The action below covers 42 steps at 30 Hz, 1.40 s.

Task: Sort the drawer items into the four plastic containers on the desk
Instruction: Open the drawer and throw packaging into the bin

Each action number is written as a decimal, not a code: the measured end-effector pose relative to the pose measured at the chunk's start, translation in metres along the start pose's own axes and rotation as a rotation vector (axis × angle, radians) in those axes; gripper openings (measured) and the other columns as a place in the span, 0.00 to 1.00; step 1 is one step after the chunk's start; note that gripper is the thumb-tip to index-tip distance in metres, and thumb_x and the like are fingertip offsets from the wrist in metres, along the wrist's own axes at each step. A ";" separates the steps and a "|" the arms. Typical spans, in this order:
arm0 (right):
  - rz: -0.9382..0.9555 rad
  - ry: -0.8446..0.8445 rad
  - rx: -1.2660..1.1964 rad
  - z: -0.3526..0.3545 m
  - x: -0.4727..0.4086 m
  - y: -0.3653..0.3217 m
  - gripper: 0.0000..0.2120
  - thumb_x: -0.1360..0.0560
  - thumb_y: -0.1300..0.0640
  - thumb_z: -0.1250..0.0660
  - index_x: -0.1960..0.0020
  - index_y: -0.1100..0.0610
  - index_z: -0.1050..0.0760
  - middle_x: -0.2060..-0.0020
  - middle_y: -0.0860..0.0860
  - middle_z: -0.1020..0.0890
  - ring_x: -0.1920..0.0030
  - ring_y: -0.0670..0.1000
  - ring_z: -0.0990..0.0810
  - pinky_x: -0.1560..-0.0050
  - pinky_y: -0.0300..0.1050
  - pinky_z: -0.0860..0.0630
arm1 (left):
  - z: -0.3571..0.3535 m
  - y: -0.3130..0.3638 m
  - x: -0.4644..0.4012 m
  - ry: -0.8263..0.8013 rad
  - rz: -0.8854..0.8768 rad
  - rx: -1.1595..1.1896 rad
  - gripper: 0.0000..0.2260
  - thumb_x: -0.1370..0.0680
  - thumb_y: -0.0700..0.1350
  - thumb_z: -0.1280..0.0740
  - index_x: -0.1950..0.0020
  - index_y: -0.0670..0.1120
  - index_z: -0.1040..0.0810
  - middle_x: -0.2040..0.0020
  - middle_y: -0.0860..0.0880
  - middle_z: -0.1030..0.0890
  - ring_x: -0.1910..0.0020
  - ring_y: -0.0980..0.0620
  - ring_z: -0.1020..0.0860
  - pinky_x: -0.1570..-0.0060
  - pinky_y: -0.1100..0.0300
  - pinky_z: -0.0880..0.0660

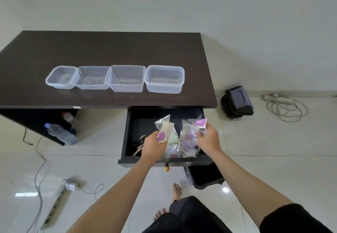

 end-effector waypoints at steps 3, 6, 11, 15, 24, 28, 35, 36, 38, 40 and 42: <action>0.001 0.024 -0.023 0.021 0.005 0.009 0.13 0.27 0.67 0.37 0.46 0.55 0.24 0.57 0.52 0.19 0.57 0.51 0.22 0.63 0.30 0.30 | -0.018 0.020 0.011 -0.025 -0.033 -0.042 0.05 0.23 0.45 0.35 0.57 0.45 0.27 0.65 0.49 0.24 0.66 0.51 0.26 0.66 0.57 0.27; 0.001 0.045 -0.032 0.049 0.004 0.022 0.12 0.27 0.66 0.37 0.45 0.55 0.24 0.58 0.50 0.20 0.57 0.50 0.22 0.63 0.31 0.30 | -0.043 0.042 0.017 -0.048 -0.054 -0.076 0.06 0.23 0.46 0.36 0.53 0.45 0.29 0.60 0.49 0.23 0.62 0.50 0.24 0.65 0.59 0.27; -0.028 0.059 -0.051 0.102 -0.009 0.055 0.12 0.26 0.65 0.35 0.44 0.55 0.24 0.57 0.50 0.21 0.57 0.50 0.22 0.62 0.35 0.29 | -0.103 0.079 0.024 -0.075 -0.066 -0.157 0.05 0.24 0.46 0.35 0.55 0.45 0.29 0.61 0.49 0.24 0.63 0.51 0.27 0.64 0.60 0.30; -0.073 0.027 -0.025 0.144 -0.025 0.104 0.11 0.26 0.65 0.35 0.47 0.53 0.24 0.58 0.50 0.19 0.57 0.50 0.21 0.60 0.38 0.27 | -0.174 0.101 0.034 -0.153 -0.025 -0.123 0.07 0.25 0.47 0.33 0.58 0.47 0.30 0.66 0.52 0.27 0.64 0.50 0.27 0.66 0.62 0.32; -0.257 -0.176 0.077 0.161 -0.024 0.233 0.07 0.30 0.58 0.31 0.53 0.54 0.26 0.58 0.52 0.18 0.56 0.55 0.18 0.57 0.53 0.20 | -0.308 0.080 0.076 -0.303 0.202 -0.070 0.13 0.24 0.46 0.31 0.42 0.44 0.28 0.59 0.53 0.29 0.63 0.53 0.27 0.70 0.64 0.32; -0.328 -0.248 0.096 0.151 -0.009 0.256 0.08 0.30 0.58 0.31 0.62 0.54 0.31 0.65 0.52 0.23 0.66 0.52 0.25 0.66 0.44 0.28 | -0.333 0.042 0.088 -0.315 0.335 -0.081 0.15 0.24 0.45 0.31 0.41 0.43 0.28 0.52 0.50 0.24 0.54 0.49 0.23 0.60 0.59 0.25; -0.407 -0.373 0.141 0.082 -0.012 0.314 0.06 0.28 0.62 0.37 0.60 0.53 0.32 0.65 0.53 0.24 0.70 0.51 0.28 0.70 0.44 0.30 | -0.361 -0.039 0.060 -0.266 0.524 -0.098 0.15 0.24 0.40 0.35 0.37 0.42 0.29 0.49 0.49 0.24 0.49 0.45 0.23 0.52 0.56 0.25; -0.395 -0.387 0.156 0.069 -0.018 0.322 0.09 0.27 0.62 0.37 0.61 0.51 0.34 0.65 0.51 0.25 0.69 0.50 0.28 0.70 0.45 0.30 | -0.366 -0.052 0.050 -0.255 0.533 -0.119 0.15 0.24 0.39 0.36 0.37 0.43 0.29 0.48 0.47 0.23 0.50 0.45 0.23 0.53 0.56 0.25; -0.364 -0.414 0.175 0.042 -0.032 0.337 0.14 0.26 0.62 0.37 0.63 0.47 0.37 0.66 0.48 0.28 0.69 0.48 0.28 0.70 0.42 0.31 | -0.376 -0.078 0.029 -0.237 0.564 -0.139 0.17 0.26 0.38 0.38 0.36 0.43 0.30 0.46 0.45 0.23 0.52 0.45 0.24 0.57 0.57 0.27; -0.363 -0.444 0.175 0.016 -0.045 0.354 0.14 0.26 0.62 0.37 0.62 0.46 0.35 0.67 0.47 0.28 0.68 0.48 0.27 0.72 0.40 0.30 | -0.386 -0.106 0.009 -0.222 0.613 -0.126 0.19 0.28 0.37 0.38 0.37 0.44 0.31 0.49 0.46 0.24 0.52 0.45 0.23 0.57 0.57 0.26; -0.363 -0.468 0.139 -0.010 -0.055 0.372 0.10 0.27 0.60 0.35 0.49 0.48 0.27 0.61 0.50 0.22 0.62 0.52 0.21 0.66 0.46 0.23 | -0.395 -0.131 -0.009 -0.209 0.654 -0.122 0.19 0.29 0.37 0.38 0.38 0.43 0.31 0.52 0.46 0.24 0.51 0.44 0.22 0.55 0.55 0.23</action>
Point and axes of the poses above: each hand's wrist, its own x-axis away from the middle knuckle, its own z-axis out of the back of the hand, y = z × x, the point moved 9 cm from there along -x, towards the middle knuckle
